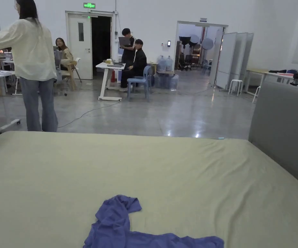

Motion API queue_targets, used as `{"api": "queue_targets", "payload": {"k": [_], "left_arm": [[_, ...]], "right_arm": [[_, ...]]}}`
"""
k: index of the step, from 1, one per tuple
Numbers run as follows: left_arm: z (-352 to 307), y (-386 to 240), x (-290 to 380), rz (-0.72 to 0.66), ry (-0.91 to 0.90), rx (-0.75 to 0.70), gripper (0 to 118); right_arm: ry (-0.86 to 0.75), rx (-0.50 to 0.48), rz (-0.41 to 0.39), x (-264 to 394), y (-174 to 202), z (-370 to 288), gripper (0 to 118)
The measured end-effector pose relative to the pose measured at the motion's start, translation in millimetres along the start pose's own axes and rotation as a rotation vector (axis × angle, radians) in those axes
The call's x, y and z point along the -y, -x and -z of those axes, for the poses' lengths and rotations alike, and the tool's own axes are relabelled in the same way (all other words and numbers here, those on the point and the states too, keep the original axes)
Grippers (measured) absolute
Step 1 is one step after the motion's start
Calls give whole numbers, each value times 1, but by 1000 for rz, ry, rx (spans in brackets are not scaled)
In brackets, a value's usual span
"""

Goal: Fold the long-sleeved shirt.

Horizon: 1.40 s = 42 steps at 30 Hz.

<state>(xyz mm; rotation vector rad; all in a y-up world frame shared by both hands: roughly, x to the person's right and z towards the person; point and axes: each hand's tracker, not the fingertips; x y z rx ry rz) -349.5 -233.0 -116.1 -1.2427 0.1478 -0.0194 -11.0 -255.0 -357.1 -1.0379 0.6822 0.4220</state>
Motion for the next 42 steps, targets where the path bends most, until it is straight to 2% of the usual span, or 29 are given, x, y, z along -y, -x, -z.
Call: {"api": "queue_targets", "payload": {"k": [4, 7, 10, 16, 19, 22, 23, 24, 25, 26, 27, 30, 33, 34, 35, 36, 37, 38, 40, 41, 42], "left_arm": [[29, -13, 25, -28, 50, 42, 0], [51, -23, 36, 57, 137, 5, 0], [71, -21, 40, 3, 185, 37, 0], [98, -23, 45, -35, 216, 29, 0], [99, -32, 40, 4, 236, -13, 0], [99, -38, 40, 20, 236, -39, 0], [95, -32, 38, -12, 230, -34, 5], [83, -29, 40, -74, 178, -46, 26], [66, -22, 41, -138, 111, -19, 63], [48, -14, 44, -188, 34, 37, 105], [31, -6, 47, -242, -18, 73, 118], [-10, 5, 61, -397, -177, 149, 118], [-22, -5, 71, -396, -140, 170, 118], [-17, -10, 74, -378, -63, 205, 108], [-11, -12, 74, -370, -26, 223, 67], [-8, -14, 78, -385, -42, 220, 19], [-3, -16, 80, -396, -45, 213, 0], [3, -18, 80, -403, -44, 203, 0], [9, -16, 79, -408, -9, 233, 0], [10, -13, 77, -414, -6, 243, 0], [8, -8, 74, -425, -21, 244, 0]], "right_arm": [[68, 3, -18, 27, 5, 25, 0], [117, 3, 8, 39, 3, 43, 0], [165, -4, 28, 47, 1, 59, 0], [177, -8, 53, 49, 0, 70, 0], [181, -11, 51, 49, 2, 66, 1], [180, -15, 49, 47, 0, 65, 13], [196, -26, 62, 43, -3, 60, 18], [207, -67, 91, 39, -8, 51, 32], [188, -96, 121, 36, -13, 34, 59], [151, -97, 156, 32, -19, 19, 90], [85, -100, 162, 29, -22, 0, 99], [-49, -145, 155, 24, -27, -46, 98], [-52, -161, 186, 29, -24, -61, 97], [-38, -175, 201, 32, -20, -59, 87], [-20, -190, 203, 37, -17, -57, 45], [-17, -199, 204, 41, -13, -54, 0], [-9, -190, 210, 44, -3, -52, 0], [-30, -162, 205, 45, 5, -55, 0], [32, -187, 152, 49, 13, -50, 0], [39, -203, 152, 49, 16, -49, 0], [35, -211, 163, 51, 9, -19, 0]]}}
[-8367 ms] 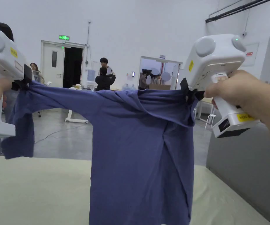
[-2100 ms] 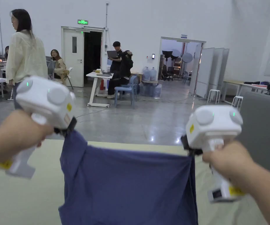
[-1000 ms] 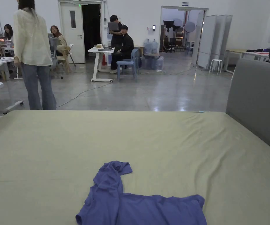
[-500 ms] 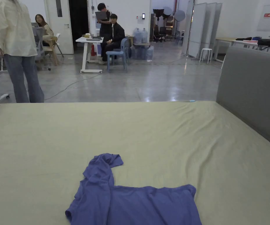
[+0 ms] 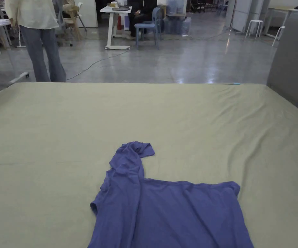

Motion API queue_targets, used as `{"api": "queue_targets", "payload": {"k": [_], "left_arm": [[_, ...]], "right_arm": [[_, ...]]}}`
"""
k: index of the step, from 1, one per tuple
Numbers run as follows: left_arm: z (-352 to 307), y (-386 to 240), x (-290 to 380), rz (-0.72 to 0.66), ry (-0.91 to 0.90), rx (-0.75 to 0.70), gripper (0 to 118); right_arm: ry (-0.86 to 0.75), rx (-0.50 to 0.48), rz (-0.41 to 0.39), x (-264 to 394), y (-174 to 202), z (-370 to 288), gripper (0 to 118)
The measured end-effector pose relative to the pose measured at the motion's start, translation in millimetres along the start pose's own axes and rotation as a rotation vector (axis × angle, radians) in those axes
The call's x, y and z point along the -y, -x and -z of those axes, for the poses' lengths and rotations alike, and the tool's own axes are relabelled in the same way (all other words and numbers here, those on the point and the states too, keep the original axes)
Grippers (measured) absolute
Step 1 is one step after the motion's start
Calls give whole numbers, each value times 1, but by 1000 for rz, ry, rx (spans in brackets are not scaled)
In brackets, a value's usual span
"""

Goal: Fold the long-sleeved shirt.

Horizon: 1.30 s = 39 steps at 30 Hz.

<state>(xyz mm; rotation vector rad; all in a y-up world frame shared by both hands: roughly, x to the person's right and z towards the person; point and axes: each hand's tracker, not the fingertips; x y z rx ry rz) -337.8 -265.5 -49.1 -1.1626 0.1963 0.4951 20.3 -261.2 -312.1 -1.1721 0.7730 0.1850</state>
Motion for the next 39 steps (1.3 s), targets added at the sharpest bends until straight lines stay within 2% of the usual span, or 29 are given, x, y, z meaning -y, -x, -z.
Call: {"api": "queue_targets", "payload": {"k": [4, 8, 13, 14, 15, 16, 17, 19, 20, 22, 24, 25, 26, 28, 29, 30, 31, 32, 33, 34, 35, 39], "left_arm": [[-10, 8, -39, -57, -55, 33, 0], [-9, 17, -89, -63, -100, 38, 0], [16, 42, -191, -72, -145, 58, 0], [24, 50, -218, -75, -148, 58, 24], [36, 58, -247, -78, -145, 52, 71], [53, 68, -278, -87, -121, 44, 112], [70, 77, -306, -115, -111, 24, 116], [79, 86, -357, -179, -132, -58, 115], [95, 87, -374, -157, -117, -56, 115], [125, 89, -396, -144, -88, -88, 115], [145, 95, -407, -219, -66, -177, 109], [152, 91, -401, -234, -28, -194, 99], [160, 91, -399, -244, 3, -161, 79], [171, 80, -391, -218, 28, -147, 73], [205, 121, -418, -113, 14, -222, 70], [207, 123, -421, -78, -3, -225, 68], [208, 127, -425, -100, -7, -242, 68], [199, 110, -413, -103, -16, -260, 60], [190, 89, -400, -50, -26, -287, 42], [189, 86, -398, -2, -35, -269, 15], [189, 82, -394, -2, -35, -284, 0], [162, 85, -392, -47, -66, -217, 0]], "right_arm": [[11, -13, -30, -20, 12, -1, 0], [-1, -5, -27, -35, 11, 9, 0], [5, -13, -16, -44, 10, 25, 0], [12, -10, -17, -45, 10, 28, 0], [21, -8, -19, -46, 9, 32, 0], [29, -7, -21, -45, 7, 41, 0], [36, -3, -22, -46, 6, 44, 0], [44, 9, -14, -48, 4, 49, 0], [48, 9, -11, -49, 3, 53, 0], [51, 7, 0, -50, 0, 57, 0], [60, 7, 10, -52, -3, 62, 0], [66, 8, 16, -52, -5, 63, 0], [71, 8, 20, -52, -7, 65, 0], [77, 9, 20, -57, -3, 62, 0], [80, 10, 17, -60, -4, 63, 0], [80, 12, 14, -63, -5, 64, 0], [81, 13, 11, -69, -6, 65, 0], [81, 17, 5, -77, -6, 65, 0], [78, 28, -3, -86, -6, 65, 0], [68, 44, -11, -100, -7, 65, 0], [53, 50, -20, -116, -7, 66, 0], [-31, 76, -43, -199, -22, 74, 0]]}}
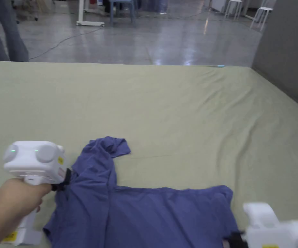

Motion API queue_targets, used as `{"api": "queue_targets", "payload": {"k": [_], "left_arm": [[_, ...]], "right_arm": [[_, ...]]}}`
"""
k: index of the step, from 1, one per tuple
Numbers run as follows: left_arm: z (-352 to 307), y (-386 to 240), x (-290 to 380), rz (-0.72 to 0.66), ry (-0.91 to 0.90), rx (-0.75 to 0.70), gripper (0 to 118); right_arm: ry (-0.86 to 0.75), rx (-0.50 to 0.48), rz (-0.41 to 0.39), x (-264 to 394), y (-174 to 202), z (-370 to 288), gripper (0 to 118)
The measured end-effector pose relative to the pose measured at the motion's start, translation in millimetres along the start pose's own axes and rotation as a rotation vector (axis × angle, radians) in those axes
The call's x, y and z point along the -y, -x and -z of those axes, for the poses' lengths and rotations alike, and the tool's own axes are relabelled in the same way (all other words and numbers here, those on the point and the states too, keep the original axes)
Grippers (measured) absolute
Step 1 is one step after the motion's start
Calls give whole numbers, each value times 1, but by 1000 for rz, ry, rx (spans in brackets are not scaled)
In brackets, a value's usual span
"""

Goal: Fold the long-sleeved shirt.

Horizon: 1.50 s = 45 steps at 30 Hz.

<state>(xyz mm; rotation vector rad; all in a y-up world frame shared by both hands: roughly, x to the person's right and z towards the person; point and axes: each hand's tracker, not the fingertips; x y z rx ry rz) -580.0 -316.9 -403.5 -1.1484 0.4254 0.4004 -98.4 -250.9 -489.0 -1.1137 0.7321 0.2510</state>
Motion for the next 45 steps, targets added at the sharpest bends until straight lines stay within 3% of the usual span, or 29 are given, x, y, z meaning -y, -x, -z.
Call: {"api": "queue_targets", "payload": {"k": [3, 4, 5, 6, 7, 11, 12, 13, 14, 15, 16, 17, 18, 19, 20, 22, 25, 28, 31, 34, 39, 45], "left_arm": [[-13, 21, -15, -43, -25, 124, 0], [-20, 17, -13, -22, -32, 133, 0], [-27, 11, -11, 26, -50, 108, 0], [-47, -6, 1, 58, -64, 92, 0], [-53, -10, 4, 62, -73, 107, 0], [-72, -10, 4, 27, -99, 164, 0], [-76, -11, 7, 30, -104, 164, 0], [-80, -11, 10, 29, -110, 166, 0], [-85, -4, 5, 28, -120, 164, 0], [-88, -3, 7, 26, -131, 165, 0], [-92, -1, 10, 23, -141, 172, 0], [-95, 3, 9, 19, -141, 180, 0], [-98, 7, 6, 2, -144, 197, 0], [-102, 10, 7, -26, -135, 238, 0], [-107, 11, 9, -42, -145, 281, 0], [-125, 8, 12, -42, -158, 278, 0], [-157, 4, 14, -32, -184, 294, 0], [-196, 2, 9, -5, -220, 287, 0], [-238, 9, -4, 12, -281, 265, 0], [-283, 21, -23, -15, -348, 257, 0], [-354, 22, -71, -5, -459, 243, 0], [-417, 18, -155, -69, -599, 183, 0]], "right_arm": [[-34, 12, 23, -70, -19, 18, 5], [-28, 9, 28, -92, -27, 30, 35], [1, 49, 62, -111, -33, 42, 88], [26, 75, 96, -124, -39, 56, 115], [69, 82, 109, -136, -47, 73, 118], [281, 136, 268, -157, -61, 134, 115], [313, 155, 294, -157, -61, 144, 100], [312, 149, 311, -147, -68, 150, 69], [321, 162, 284, -145, -62, 156, 53], [329, 354, 175, -146, -53, 154, 50], [261, 259, 168, -141, -47, 144, 38], [269, 286, 127, -140, -43, 138, 0], [239, 230, 96, -139, -40, 131, 0], [237, 138, 129, -139, -39, 118, 0], [201, 129, 141, -141, -38, 101, 0], [144, 103, 61, -136, -43, 72, 0], [64, 114, -33, -143, -24, 8, 0], [-13, 127, -71, -152, -23, -63, 0], [-105, 162, -97, -154, 3, -146, 0], [-143, 188, -110, -194, -3, -180, 0], [-279, 261, -153, -256, 24, -242, 0], [-418, 306, -90, -350, 56, -296, 0]]}}
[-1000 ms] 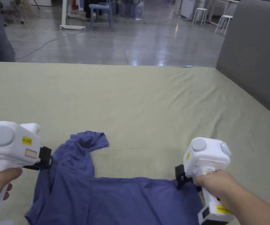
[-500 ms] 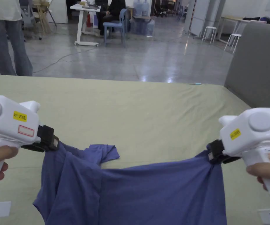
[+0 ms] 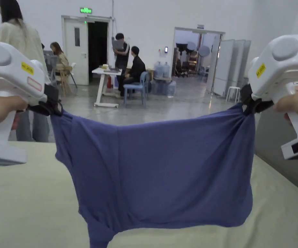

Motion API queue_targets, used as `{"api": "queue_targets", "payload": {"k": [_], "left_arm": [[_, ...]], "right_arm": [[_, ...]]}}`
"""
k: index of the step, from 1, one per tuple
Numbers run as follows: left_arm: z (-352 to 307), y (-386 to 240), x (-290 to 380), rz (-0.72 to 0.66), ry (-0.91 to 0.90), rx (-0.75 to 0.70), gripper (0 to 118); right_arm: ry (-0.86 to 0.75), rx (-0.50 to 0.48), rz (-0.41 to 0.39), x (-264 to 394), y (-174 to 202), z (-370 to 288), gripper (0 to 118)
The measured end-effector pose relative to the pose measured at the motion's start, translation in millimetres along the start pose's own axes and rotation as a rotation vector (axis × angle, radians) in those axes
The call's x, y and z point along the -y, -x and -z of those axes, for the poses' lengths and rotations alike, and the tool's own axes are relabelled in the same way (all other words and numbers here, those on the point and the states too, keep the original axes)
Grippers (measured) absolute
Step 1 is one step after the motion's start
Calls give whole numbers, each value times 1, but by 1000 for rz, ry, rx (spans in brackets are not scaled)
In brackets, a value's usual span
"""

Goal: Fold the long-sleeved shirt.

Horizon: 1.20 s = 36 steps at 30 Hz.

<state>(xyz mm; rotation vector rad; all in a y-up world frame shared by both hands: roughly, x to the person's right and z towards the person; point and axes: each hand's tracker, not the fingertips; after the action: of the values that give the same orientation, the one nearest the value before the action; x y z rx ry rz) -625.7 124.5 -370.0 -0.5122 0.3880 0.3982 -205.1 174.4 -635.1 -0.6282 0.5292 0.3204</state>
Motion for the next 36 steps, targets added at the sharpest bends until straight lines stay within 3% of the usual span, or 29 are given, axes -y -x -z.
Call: {"api": "queue_targets", "payload": {"k": [1, 3, 6, 11, 15, 21, 25, 29, 36], "left_arm": [[1, 2, -20, 6, -32, -16, 0], [-1, 6, -51, -115, -54, 76, 0], [-6, 11, -80, -243, -122, 96, 0], [-3, 3, -95, -139, -146, 34, 0], [25, 14, -69, -90, -103, -5, 0], [105, 48, 40, -35, 112, -56, 0], [139, 78, 132, -155, 331, -43, 0], [130, 90, 204, -60, 446, -67, 0], [56, 104, 317, -9, 589, -35, 0]], "right_arm": [[-5, -10, -3, -15, 0, -2, 0], [-32, -49, 87, -39, -2, -5, 0], [-53, -16, 81, -72, -4, 8, 0], [-92, -19, 86, -90, -11, 23, 0], [-63, -33, 72, -64, -8, 61, 0], [103, -56, 39, 50, 12, 158, 0], [261, -45, 16, 156, 29, 206, 0], [305, -89, -10, 242, 30, 196, 0], [346, -190, -4, 377, 20, 117, 0]]}}
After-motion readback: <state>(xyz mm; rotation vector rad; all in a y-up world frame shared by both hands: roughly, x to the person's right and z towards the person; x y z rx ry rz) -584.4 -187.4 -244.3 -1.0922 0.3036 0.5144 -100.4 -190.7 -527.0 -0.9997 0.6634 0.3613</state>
